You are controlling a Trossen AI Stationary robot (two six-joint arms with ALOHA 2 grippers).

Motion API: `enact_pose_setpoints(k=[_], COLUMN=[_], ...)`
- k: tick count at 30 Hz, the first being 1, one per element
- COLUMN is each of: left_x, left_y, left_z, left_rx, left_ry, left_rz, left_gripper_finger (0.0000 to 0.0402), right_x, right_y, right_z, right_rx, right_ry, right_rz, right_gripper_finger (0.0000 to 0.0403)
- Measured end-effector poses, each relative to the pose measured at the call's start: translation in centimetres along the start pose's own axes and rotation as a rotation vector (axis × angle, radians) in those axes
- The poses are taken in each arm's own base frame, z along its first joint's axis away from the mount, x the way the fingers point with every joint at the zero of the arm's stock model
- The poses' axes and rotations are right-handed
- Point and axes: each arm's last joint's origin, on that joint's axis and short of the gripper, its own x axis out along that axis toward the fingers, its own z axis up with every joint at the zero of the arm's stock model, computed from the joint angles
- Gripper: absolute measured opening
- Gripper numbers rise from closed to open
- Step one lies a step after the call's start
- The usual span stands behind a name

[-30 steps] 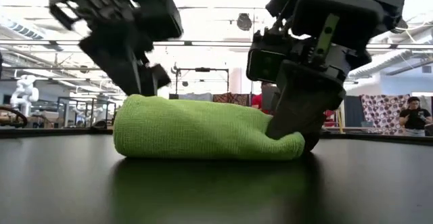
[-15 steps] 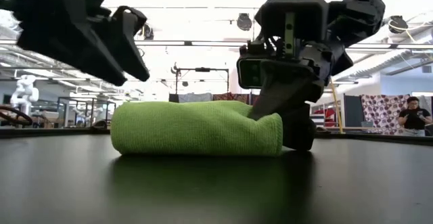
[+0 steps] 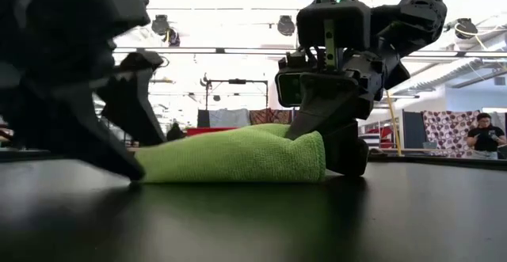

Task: Roll towel
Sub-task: Roll the green microfiber towel

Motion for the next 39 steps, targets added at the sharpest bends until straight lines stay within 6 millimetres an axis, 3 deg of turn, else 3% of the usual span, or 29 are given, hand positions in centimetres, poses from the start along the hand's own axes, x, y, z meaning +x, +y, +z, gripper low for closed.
enact_pose_setpoints(k=[7,9,14,19,28,32,39], left_x=[0.9,1.0,1.5,1.6,2.8,3.5,5.0], left_y=[-0.3,-0.1,0.8,1.9,5.2,7.0,10.3], left_z=[-0.4,-0.3,0.0,0.5,1.9,1.8,1.1], left_rx=[-0.077,-0.101,-0.148,-0.208,-0.305,-0.361,-0.491], left_ry=[0.022,0.024,0.043,0.035,-0.031,-0.026,0.004], left_rz=[-0.020,-0.033,-0.114,-0.167,-0.515,-0.609,-0.800], left_gripper_finger=[0.0179,0.0146,0.0021,0.0014,0.0008,0.0008,0.0008], right_x=[0.0,0.0,0.0,-0.2,-1.5,-2.1,-2.7], right_y=[0.0,0.0,0.3,1.0,4.5,5.8,7.3], right_z=[0.0,0.0,0.2,0.0,-2.1,-3.8,-6.5], right_rx=[0.015,0.006,-0.033,-0.121,-0.388,-0.523,-0.691], right_ry=[-0.008,-0.010,-0.030,-0.038,-0.008,-0.002,-0.063], right_rz=[0.001,0.003,0.032,0.042,0.041,-0.060,-0.266], right_gripper_finger=[0.0008,0.0011,0.0033,0.0092,0.0253,0.0272,0.0257])
